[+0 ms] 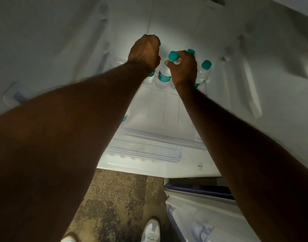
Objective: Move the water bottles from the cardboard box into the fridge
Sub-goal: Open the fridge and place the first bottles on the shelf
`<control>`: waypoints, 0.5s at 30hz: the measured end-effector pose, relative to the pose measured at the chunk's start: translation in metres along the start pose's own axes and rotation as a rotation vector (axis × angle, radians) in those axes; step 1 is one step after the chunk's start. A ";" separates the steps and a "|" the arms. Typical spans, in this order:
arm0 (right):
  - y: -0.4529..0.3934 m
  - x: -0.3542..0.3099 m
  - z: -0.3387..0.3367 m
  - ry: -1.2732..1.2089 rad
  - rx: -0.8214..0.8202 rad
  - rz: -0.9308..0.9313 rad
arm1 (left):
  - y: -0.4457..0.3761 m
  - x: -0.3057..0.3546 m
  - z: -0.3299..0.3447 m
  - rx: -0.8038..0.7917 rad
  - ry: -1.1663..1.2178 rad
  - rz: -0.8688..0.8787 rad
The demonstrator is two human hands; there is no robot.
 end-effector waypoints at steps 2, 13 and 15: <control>0.004 0.004 0.000 -0.010 0.015 0.012 | -0.002 -0.005 -0.002 -0.004 0.028 -0.001; 0.060 0.011 0.002 -0.298 0.185 -0.090 | 0.006 -0.013 -0.002 0.010 0.080 -0.044; 0.069 0.012 -0.006 -0.375 0.202 -0.049 | 0.014 -0.006 -0.006 -0.016 0.040 0.012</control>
Point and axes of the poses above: each hand's wrist, its own y-axis away from the middle knuckle, its own z-axis out of the palm, x = y × z, the point moved 3 cm from there along -y, towards the middle knuckle, and after that the axes turned 12 degrees about -x, right-handed, at the moved point
